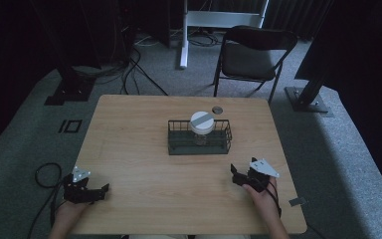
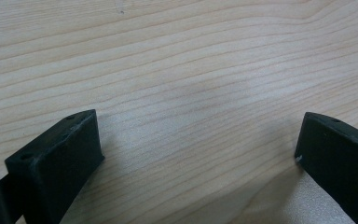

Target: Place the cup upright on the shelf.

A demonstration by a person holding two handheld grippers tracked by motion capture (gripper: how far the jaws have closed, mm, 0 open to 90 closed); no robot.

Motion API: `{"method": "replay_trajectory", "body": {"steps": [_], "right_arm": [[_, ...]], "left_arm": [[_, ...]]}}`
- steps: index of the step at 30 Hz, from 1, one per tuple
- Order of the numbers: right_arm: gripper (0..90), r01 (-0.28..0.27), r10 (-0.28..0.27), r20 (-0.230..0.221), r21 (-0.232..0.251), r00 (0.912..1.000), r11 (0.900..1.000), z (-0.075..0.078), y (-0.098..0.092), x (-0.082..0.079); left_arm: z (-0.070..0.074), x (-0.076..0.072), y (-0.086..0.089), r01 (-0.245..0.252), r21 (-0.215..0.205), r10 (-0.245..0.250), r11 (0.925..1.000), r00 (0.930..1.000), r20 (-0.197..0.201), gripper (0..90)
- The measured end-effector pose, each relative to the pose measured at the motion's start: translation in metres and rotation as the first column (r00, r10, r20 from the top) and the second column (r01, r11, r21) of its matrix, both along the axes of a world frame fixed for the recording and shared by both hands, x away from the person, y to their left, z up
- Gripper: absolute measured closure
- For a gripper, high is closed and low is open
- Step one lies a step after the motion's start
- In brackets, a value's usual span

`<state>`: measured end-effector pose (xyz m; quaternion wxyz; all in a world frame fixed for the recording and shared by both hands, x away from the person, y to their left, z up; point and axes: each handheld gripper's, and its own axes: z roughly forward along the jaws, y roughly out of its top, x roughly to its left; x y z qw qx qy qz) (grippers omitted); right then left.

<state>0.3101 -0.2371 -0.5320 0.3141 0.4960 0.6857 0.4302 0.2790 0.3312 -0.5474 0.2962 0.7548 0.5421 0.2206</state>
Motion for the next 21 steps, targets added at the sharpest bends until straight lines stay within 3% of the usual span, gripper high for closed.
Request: {"method": "replay_trajectory", "body": {"steps": [10,21], "right_arm": [[11.9,0.057,-0.057,-0.049,0.0,0.9971,0.998,-0.004,-0.017,-0.002],[11.8,0.111,-0.117,-0.155,-0.045,0.981,0.993,-0.013,-0.027,0.002]], "left_arm": [[0.0,0.0,0.0,0.0,0.0,0.0,1.0,1.0,0.0,0.6],[0.0,0.0,0.0,0.0,0.0,0.0,1.0,1.0,0.0,0.6]]}}
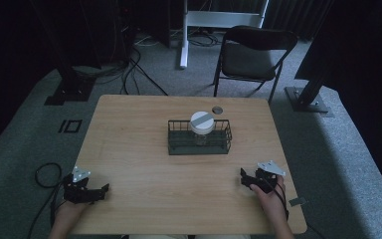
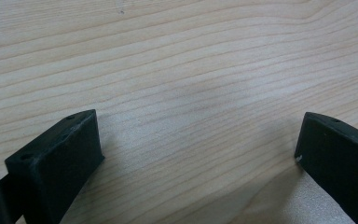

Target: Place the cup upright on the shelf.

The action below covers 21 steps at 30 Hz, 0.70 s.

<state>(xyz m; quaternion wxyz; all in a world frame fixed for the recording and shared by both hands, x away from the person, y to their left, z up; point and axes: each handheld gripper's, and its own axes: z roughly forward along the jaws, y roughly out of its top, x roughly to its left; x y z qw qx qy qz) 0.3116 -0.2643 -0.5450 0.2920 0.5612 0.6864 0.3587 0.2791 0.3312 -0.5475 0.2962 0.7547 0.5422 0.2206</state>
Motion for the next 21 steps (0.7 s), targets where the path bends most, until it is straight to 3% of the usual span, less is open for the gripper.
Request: {"method": "replay_trajectory", "body": {"steps": [5,9,10,11,12,21], "right_arm": [[11.8,0.009,-0.009,-0.044,-0.012,0.999,1.0,-0.003,-0.002,0.001],[12.1,0.006,-0.01,-0.102,-0.039,0.9947,0.999,-0.005,-0.006,0.002],[12.1,-0.005,-0.002,-0.134,-0.05,0.991,0.999,-0.006,-0.006,0.003],[12.1,-0.005,-0.002,-0.134,-0.05,0.991,0.999,-0.006,-0.006,0.003],[12.0,-0.01,0.008,-0.15,-0.012,0.9887,1.0,-0.006,-0.009,0.003],[11.7,-0.039,0.036,-0.151,-0.019,0.9879,0.999,-0.006,-0.012,0.003]], "left_arm": [[0.0,0.0,0.0,0.0,0.0,0.0,1.0,1.0,0.0,0.6],[0.0,0.0,0.0,0.0,0.0,0.0,1.0,1.0,0.0,0.6],[0.0,0.0,0.0,0.0,0.0,0.0,1.0,1.0,0.0,0.6],[0.0,0.0,0.0,0.0,0.0,0.0,1.0,1.0,0.0,0.6],[0.0,0.0,0.0,0.0,0.0,0.0,1.0,1.0,0.0,0.6],[0.0,0.0,0.0,0.0,0.0,0.0,1.0,1.0,0.0,0.6]]}}
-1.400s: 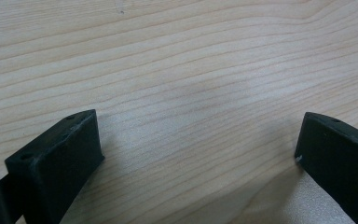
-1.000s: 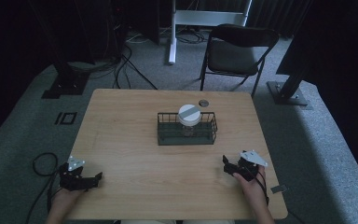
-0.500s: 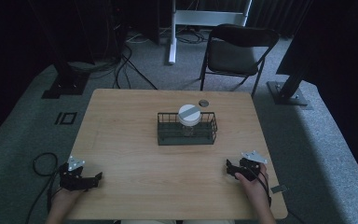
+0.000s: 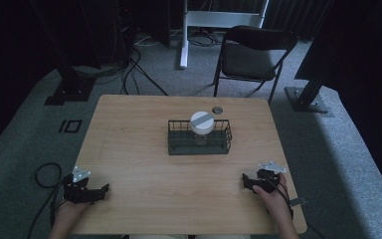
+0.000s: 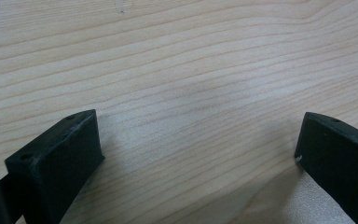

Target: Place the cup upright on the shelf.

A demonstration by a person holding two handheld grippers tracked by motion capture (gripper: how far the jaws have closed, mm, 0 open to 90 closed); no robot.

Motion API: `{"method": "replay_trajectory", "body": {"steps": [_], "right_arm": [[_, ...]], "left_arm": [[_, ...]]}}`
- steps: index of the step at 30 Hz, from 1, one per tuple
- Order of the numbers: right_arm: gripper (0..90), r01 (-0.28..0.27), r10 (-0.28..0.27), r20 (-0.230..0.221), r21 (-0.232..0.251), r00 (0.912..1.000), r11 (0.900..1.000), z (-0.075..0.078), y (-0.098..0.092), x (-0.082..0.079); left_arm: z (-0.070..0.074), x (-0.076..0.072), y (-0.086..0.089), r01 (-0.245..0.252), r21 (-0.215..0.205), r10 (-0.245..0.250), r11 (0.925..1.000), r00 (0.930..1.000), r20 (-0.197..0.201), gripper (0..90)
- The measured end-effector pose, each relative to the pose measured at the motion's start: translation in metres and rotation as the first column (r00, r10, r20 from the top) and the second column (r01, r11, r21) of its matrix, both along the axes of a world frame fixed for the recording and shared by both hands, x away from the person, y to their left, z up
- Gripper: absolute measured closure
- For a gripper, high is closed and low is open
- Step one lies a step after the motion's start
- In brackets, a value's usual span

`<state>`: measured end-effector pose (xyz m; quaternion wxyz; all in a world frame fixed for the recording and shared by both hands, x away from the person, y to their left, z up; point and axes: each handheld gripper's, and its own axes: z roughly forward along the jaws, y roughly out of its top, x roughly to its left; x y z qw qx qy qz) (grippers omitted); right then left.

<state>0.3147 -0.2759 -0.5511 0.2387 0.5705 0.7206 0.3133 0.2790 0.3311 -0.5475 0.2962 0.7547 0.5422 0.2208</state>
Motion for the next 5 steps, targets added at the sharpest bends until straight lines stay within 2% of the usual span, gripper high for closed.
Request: {"method": "replay_trajectory", "body": {"steps": [5], "right_arm": [[11.7,0.001,-0.001,0.0,0.0,1.0,1.0,0.0,0.0001,0.0001]], "left_arm": [[0.0001,0.0,0.0,0.0,0.0,0.0,1.0,1.0,-0.001,0.6]]}}
